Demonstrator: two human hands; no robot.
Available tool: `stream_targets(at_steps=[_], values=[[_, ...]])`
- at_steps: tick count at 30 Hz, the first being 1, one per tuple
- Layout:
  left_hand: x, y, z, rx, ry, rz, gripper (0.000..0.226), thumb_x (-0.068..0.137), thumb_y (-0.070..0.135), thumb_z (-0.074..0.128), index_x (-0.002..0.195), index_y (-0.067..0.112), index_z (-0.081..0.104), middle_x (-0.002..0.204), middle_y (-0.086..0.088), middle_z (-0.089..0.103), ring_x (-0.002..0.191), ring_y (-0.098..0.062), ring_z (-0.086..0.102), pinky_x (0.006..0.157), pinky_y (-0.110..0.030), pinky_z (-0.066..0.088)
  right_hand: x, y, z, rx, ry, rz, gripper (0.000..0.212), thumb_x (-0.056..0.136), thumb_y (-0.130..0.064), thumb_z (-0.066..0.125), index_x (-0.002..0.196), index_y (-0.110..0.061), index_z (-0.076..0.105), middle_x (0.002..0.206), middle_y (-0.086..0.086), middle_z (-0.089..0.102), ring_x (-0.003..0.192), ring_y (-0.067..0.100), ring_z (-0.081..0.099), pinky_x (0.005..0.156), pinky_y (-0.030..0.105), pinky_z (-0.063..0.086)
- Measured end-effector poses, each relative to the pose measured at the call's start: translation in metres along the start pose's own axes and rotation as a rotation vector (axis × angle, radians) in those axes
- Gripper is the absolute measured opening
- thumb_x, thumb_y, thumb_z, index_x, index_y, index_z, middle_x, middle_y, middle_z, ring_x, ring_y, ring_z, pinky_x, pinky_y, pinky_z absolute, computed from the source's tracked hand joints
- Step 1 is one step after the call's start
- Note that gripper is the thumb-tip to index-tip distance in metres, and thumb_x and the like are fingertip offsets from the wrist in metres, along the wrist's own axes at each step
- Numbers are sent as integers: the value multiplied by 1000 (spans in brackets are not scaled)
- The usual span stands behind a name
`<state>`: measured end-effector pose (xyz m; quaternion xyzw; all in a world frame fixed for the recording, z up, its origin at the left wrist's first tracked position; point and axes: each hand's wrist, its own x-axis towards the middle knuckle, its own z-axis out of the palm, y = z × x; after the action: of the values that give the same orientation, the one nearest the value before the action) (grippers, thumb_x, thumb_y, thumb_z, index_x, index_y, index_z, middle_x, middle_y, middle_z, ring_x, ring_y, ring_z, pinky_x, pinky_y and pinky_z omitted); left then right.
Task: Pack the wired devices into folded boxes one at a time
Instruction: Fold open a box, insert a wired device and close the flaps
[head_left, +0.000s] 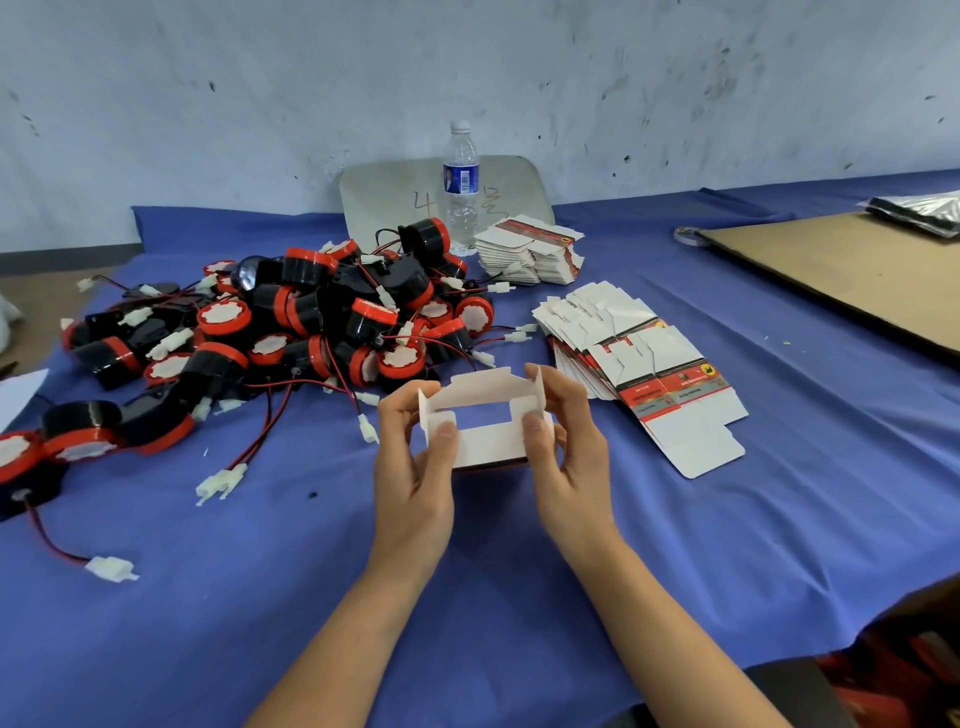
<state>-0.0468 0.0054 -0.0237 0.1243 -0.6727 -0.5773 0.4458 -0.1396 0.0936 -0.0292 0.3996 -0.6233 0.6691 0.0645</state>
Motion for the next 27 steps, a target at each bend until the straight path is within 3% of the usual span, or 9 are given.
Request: stream_targets(at_steps=[3, 5, 9, 13, 16, 20, 23, 27], values=[[1, -1, -1, 34, 12, 10, 25, 92, 19, 47, 110, 36, 48, 99, 28, 56, 89, 5, 56, 72, -9, 44, -1, 2, 0, -34, 6, -16, 34, 93, -32, 45, 122, -48, 44, 114, -30, 56, 99, 2, 58, 79, 9, 42], [1, -1, -1, 74, 19, -10, 32, 91, 20, 46, 104, 49, 50, 97, 28, 59, 85, 5, 56, 69, -8, 44, -2, 1, 2, -34, 38, -50, 32, 91, -29, 50, 116, -49, 43, 112, -26, 58, 93, 0, 59, 74, 8, 43], [3, -4, -2, 85, 72, -88, 44, 88, 22, 43, 97, 63, 54, 96, 29, 64, 87, 6, 60, 68, -8, 46, -3, 4, 3, -77, 33, -185, 17, 92, -22, 58, 108, -26, 55, 117, 2, 64, 105, 10, 61, 85, 18, 45], [3, -6, -2, 81, 87, -101, 44, 86, 24, 43, 98, 64, 55, 99, 28, 65, 93, 2, 62, 70, -10, 47, -3, 3, 2, -119, 12, -229, 21, 91, -20, 59, 111, -22, 66, 115, 9, 63, 99, 16, 62, 84, 19, 48], [4, -9, -3, 66, 94, -112, 37, 86, 25, 42, 103, 54, 57, 101, 24, 67, 96, -2, 63, 72, -10, 47, -3, 1, 2, -117, -16, -217, 22, 90, -19, 61, 109, -13, 69, 114, 13, 62, 99, 18, 63, 82, 19, 49], [4, -7, -6, 157, 33, 27, 44, 91, 25, 43, 116, 60, 48, 115, 25, 60, 109, -2, 57, 84, -12, 44, -4, 0, 3, -131, -86, -138, 27, 89, -29, 59, 103, -12, 74, 120, 5, 61, 111, 25, 60, 89, 31, 48], [3, -5, -5, 160, -2, 188, 57, 89, 33, 55, 134, 57, 30, 131, 29, 48, 122, -4, 50, 88, -12, 45, -3, -1, 4, -39, -61, -37, 26, 95, -23, 51, 107, -16, 72, 119, 1, 62, 113, 13, 59, 89, 22, 44], [4, -11, -7, 300, -75, 363, 54, 88, 34, 61, 137, 44, 39, 146, 20, 36, 136, -5, 38, 98, -24, 45, 1, 1, 1, 76, 14, 55, 27, 97, -12, 46, 109, -22, 68, 117, -5, 62, 114, 10, 57, 89, 20, 44]])
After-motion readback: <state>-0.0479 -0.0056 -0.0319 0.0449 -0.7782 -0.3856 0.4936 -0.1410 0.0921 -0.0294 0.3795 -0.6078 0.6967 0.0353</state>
